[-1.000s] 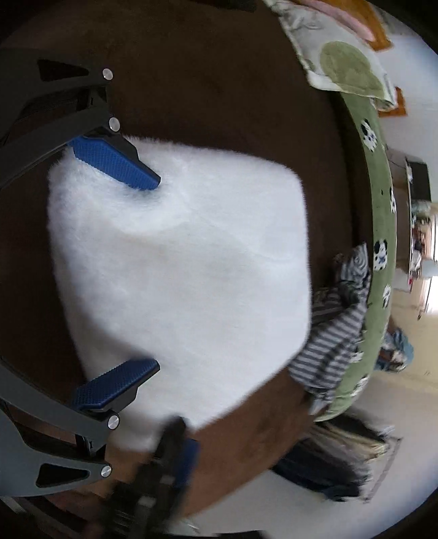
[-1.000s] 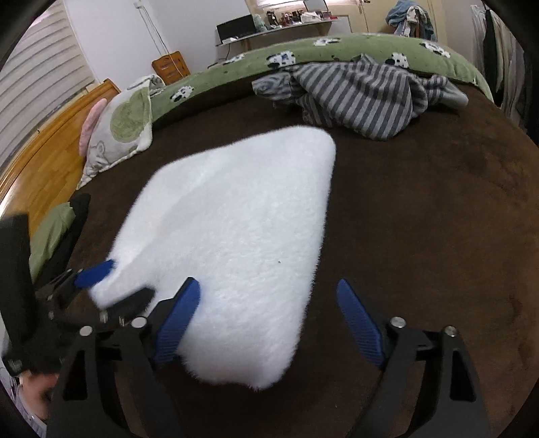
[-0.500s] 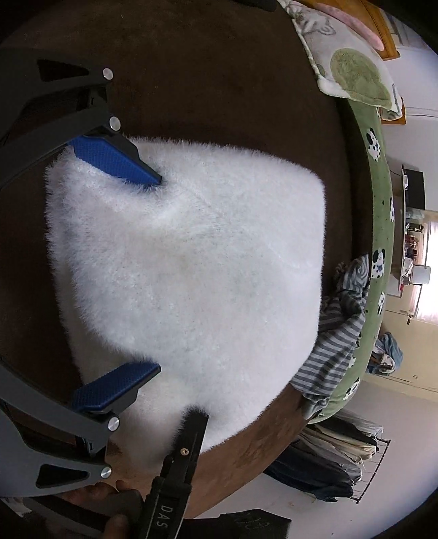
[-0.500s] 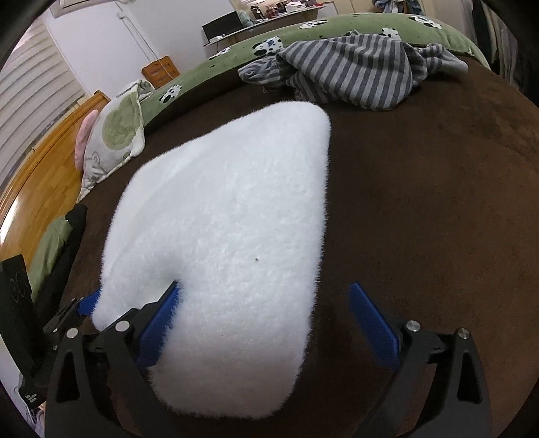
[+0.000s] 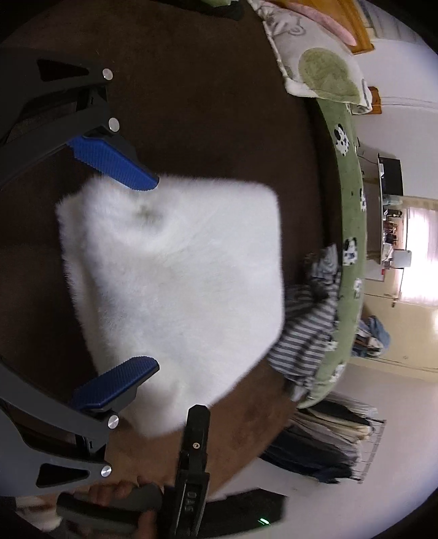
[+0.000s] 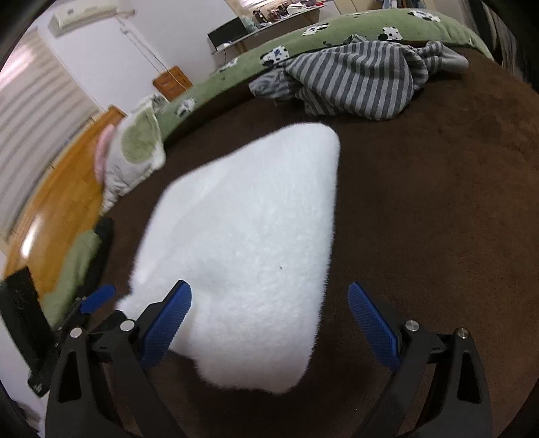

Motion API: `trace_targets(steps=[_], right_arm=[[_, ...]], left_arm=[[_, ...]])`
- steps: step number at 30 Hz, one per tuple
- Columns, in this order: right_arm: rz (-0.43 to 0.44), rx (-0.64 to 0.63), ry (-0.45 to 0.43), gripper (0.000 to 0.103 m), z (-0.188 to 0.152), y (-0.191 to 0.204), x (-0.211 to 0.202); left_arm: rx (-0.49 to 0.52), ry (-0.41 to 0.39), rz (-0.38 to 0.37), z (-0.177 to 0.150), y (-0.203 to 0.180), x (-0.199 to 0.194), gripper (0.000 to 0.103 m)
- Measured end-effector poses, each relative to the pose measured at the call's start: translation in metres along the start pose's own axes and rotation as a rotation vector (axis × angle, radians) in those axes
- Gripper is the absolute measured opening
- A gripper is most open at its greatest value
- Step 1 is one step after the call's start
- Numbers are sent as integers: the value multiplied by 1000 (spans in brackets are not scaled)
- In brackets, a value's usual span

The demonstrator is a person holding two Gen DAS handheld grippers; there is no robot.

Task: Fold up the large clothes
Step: 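Press and square the folded bundle with both grippers open, then grasp the white folded bundle with both grippers and lift it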

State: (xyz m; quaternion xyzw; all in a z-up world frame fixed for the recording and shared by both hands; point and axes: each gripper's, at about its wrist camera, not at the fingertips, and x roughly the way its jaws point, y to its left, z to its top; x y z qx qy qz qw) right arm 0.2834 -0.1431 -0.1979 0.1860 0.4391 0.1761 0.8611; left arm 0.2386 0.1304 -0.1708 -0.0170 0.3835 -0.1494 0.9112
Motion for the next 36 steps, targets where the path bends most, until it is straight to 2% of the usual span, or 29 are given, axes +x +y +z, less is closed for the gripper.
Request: trace_targets(steps=[2,4,6,10,13,16,17,19,22,26,31,36], right_arm=[[70,50,14,93,5,-7,-3],[166,106,49,93,12,-15,0],[218,145,73,93,17,-20,5],[261,197,109,93,26,-28,21],[291,226,138,93,32,-34,37],[276,219,156,93,35,-39,50],[263,210,164,93,35,-40,53],[256,181,174,93,35,-43,60],[313,190,193,93,34,-49,71],[342,187,212,95,36,-51,80],[352,160,239,97,38,-50,92],[366,142,240,98,42,-47,102]], left_arm=[[-52,6,-51,9,15,-8,97],[-83,35,-135,20,33,-10,97],[-92,62,-166,29,50,-5,97],[-199,163,-282,42,82,27,97],[-262,205,-312,45,102,58,97],[-377,249,-404,39,121,89,97],[-397,263,-405,36,124,97,97],[-396,261,-393,29,126,107,97],[-433,266,-493,19,128,119,97],[-437,311,-551,14,122,141,96],[-416,351,-624,23,112,156,97],[-372,421,-655,31,101,167,97]])
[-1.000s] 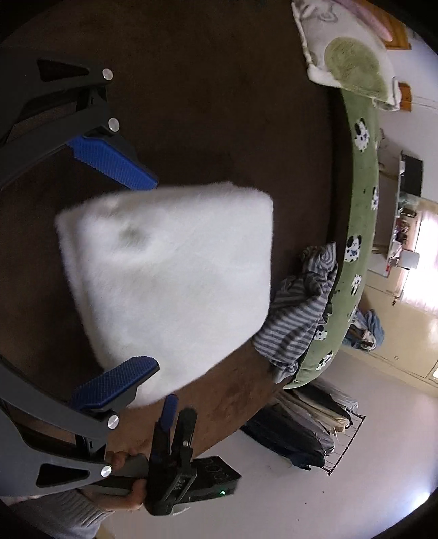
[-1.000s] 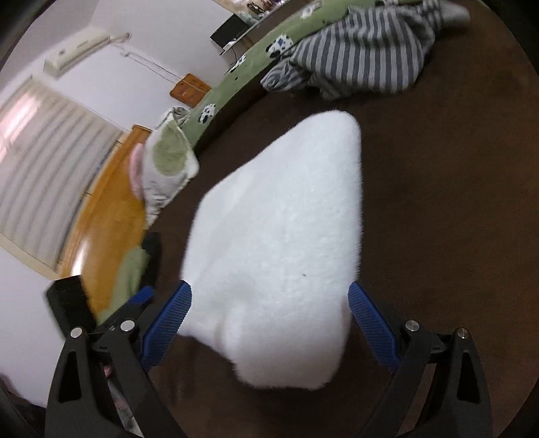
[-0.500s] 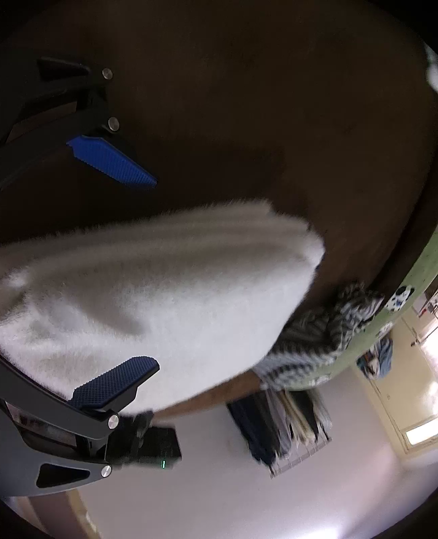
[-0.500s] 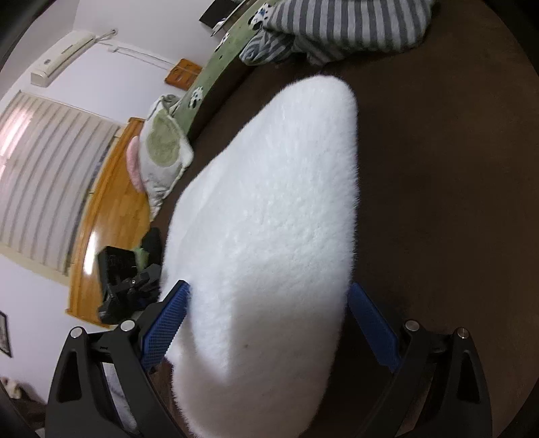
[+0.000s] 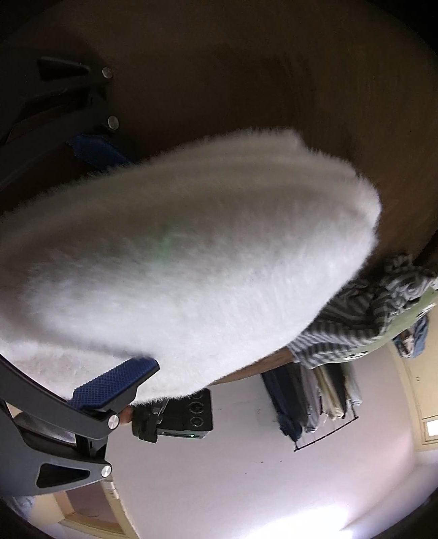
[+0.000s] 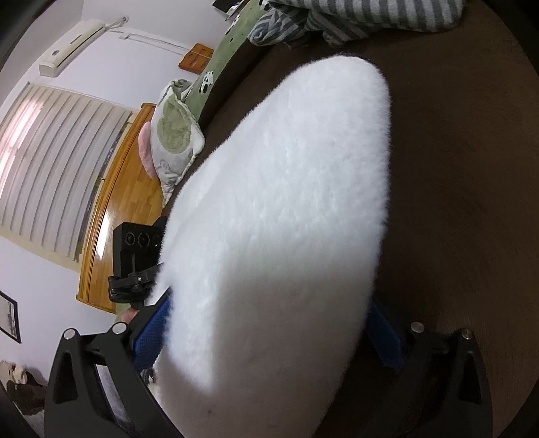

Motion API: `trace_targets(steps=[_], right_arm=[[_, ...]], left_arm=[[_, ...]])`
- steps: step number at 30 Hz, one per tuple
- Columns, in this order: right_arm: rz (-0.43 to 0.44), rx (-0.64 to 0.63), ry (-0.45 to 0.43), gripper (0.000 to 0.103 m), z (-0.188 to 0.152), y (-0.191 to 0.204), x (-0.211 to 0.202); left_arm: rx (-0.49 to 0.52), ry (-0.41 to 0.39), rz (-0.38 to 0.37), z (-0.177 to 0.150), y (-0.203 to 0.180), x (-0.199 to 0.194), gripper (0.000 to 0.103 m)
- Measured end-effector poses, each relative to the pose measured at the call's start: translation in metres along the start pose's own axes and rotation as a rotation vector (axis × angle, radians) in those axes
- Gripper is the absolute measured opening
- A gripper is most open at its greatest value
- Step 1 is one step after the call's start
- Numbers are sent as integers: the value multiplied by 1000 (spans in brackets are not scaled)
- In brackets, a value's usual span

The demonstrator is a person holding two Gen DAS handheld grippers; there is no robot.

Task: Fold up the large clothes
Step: 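Grasp the white folded bundle with both grippers and lift it, then carry the held bundle with both grippers toward the green cloth by the pillow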

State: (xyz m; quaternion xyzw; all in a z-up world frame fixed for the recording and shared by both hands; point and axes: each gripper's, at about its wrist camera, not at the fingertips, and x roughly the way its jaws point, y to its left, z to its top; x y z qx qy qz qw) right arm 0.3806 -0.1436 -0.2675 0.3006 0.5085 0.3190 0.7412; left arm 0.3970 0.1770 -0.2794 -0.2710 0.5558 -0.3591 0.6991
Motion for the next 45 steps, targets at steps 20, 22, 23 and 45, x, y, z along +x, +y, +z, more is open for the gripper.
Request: trace_targets(steps=[20,22,23,45], right_arm=[[-204,-136,-98,58,-13,28,-2],[-231,-176,-110,55,-15,39,-5],[-236,-186,-112,54,-15,41,-6],[-183,-353,-211,51,-49,153,-76]], left_arm=[[53,-82,55,-28,-5,-15,60],[58,-106,60,-32,-7,-18,56],[63,-113,62,-33,-9,-20,53],[201,-188,167,-58,-106,-94,48]])
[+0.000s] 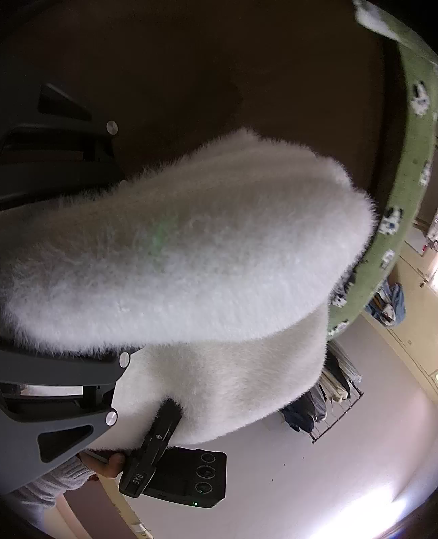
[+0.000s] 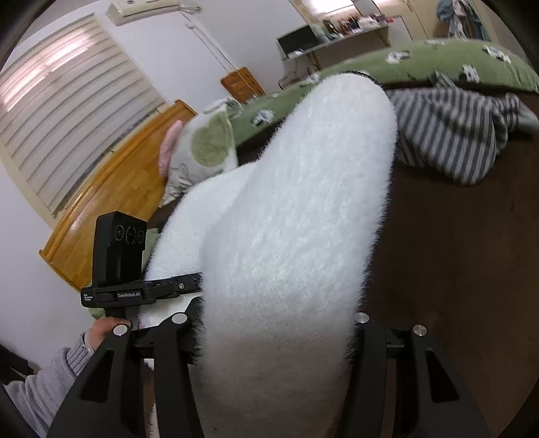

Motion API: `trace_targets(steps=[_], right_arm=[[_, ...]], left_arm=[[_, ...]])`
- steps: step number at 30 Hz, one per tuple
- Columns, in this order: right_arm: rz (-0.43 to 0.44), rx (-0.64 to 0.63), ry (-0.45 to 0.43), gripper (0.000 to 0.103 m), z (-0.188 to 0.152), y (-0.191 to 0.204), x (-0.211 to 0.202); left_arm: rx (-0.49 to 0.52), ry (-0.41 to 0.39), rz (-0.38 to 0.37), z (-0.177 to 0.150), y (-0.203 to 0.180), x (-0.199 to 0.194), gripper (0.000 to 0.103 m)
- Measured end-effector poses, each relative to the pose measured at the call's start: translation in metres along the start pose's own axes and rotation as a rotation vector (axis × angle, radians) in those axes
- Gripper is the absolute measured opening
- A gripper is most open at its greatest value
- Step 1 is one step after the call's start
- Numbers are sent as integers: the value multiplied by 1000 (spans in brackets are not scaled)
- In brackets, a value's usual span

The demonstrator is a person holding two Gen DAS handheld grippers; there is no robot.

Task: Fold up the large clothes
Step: 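Carry the held bundle with both grippers toward the green cloth by the pillow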

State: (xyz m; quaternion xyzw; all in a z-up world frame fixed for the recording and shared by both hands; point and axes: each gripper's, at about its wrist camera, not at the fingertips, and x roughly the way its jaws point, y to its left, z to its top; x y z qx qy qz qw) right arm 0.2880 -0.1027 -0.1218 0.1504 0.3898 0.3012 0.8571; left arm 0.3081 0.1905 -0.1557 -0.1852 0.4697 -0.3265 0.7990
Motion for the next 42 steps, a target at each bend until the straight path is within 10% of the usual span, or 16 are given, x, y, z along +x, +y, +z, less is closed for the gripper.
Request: trace_targets(steps=[18,42], right_arm=[[49,-68,-48,51,-4,80,-78],[164,-132,-31,51,5,161,-35]], left_arm=[[45,-80,55,-18,-78,-95,48],[-10,-164,137,-25,-41,-182,48]])
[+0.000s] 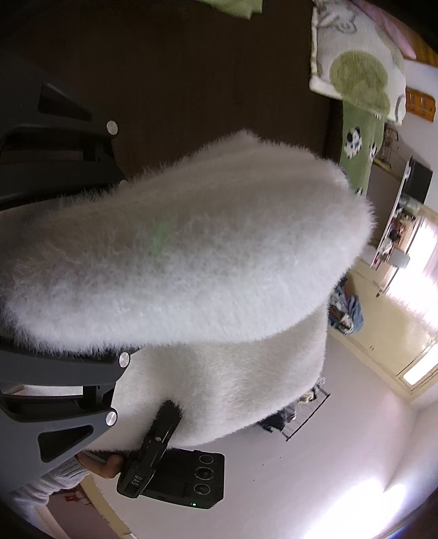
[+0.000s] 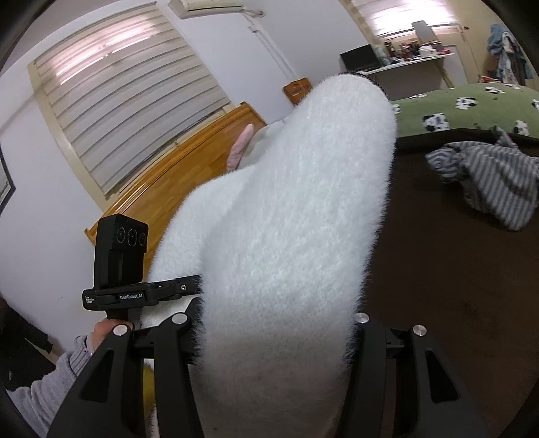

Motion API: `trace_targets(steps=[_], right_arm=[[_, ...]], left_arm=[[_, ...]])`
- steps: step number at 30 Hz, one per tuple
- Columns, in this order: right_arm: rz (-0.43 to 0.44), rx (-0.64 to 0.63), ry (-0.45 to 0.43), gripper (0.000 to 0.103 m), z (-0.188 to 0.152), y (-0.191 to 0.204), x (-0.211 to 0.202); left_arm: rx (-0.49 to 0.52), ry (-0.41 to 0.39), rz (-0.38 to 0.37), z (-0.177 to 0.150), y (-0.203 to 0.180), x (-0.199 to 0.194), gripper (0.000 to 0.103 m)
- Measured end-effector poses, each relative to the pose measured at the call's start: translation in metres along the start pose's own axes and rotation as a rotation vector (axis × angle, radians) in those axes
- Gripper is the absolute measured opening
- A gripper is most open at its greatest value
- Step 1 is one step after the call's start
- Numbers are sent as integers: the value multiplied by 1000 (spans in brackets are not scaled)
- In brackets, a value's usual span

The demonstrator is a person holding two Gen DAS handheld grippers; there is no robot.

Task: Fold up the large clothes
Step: 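Carry the held bundle with both grippers toward the green cloth by the pillow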

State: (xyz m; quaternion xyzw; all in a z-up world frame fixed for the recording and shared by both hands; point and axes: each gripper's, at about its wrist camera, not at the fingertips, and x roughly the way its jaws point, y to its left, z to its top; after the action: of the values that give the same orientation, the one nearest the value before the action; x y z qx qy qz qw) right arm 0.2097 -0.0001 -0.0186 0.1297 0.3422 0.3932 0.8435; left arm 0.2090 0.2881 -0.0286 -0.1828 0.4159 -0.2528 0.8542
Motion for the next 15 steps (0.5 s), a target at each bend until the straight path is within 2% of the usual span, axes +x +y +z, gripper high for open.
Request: trace_targets(steps=[15], right_arm=[[161,-77,98,51,6,100,131]], left_arm=[[-119,-75,158,-15,102,-109,48]])
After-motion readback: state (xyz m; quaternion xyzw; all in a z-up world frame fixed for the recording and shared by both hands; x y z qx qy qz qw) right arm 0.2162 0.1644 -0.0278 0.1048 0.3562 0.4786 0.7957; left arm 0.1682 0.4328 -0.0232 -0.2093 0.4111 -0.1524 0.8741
